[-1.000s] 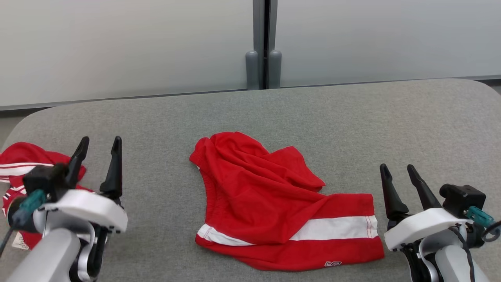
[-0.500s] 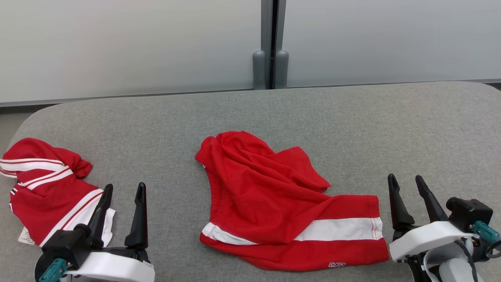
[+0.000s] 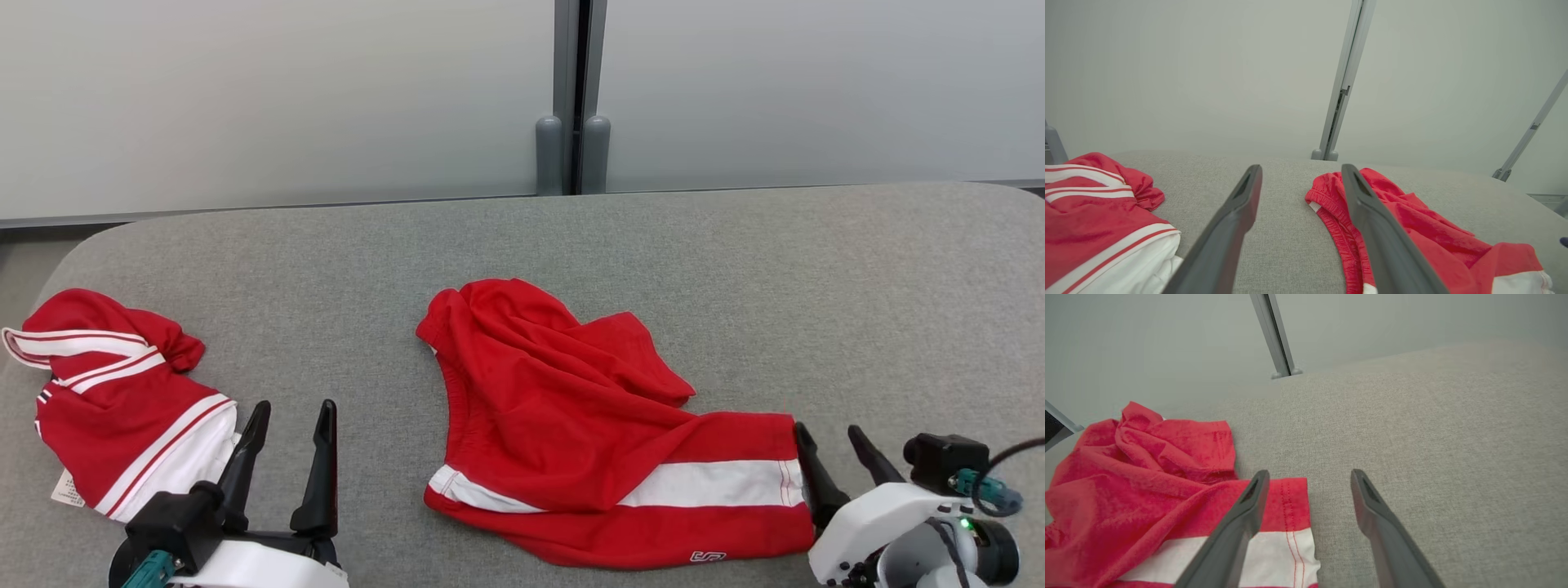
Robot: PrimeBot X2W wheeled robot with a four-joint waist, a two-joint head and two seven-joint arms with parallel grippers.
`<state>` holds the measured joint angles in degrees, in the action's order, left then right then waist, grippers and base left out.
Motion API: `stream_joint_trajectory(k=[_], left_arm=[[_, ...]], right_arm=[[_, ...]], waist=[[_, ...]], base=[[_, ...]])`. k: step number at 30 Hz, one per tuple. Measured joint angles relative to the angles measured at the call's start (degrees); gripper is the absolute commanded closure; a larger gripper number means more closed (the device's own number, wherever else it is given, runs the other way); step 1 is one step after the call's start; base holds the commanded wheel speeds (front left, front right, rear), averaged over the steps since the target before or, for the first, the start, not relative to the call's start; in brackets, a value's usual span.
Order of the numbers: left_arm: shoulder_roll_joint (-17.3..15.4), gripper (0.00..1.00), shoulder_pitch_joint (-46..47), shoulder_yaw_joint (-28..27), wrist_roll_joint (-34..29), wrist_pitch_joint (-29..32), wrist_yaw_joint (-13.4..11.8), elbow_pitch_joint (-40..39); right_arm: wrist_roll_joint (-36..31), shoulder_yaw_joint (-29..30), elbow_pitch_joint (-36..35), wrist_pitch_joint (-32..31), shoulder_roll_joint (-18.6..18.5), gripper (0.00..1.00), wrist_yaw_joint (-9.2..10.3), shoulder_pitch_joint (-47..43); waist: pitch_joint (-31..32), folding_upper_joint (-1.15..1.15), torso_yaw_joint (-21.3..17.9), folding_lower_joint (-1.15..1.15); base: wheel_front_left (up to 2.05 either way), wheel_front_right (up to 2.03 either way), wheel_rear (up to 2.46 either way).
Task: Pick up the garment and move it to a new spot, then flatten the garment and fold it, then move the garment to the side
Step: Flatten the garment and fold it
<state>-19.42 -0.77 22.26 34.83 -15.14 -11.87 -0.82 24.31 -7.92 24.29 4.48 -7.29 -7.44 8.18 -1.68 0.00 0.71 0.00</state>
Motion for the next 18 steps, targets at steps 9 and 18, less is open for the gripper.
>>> stream_joint_trajectory(k=[9,18], left_arm=[[1.12,0.00,0.03,0.60,-0.14,0.00,1.22,1.67],[1.88,0.00,0.62,0.33,-0.49,0.00,1.78,2.31]], right_arm=[[1.79,-0.36,2.72,-10.48,1.10,0.00,0.00,-0.64],[1.90,-0.88,3.99,-14.05,1.85,0.22,0.00,0.83]], waist=[[-0.07,0.00,0.06,0.00],[-0.89,0.00,-0.30,0.00]], base=[[0.00,0.00,0.00],[0.00,0.00,0.00]])
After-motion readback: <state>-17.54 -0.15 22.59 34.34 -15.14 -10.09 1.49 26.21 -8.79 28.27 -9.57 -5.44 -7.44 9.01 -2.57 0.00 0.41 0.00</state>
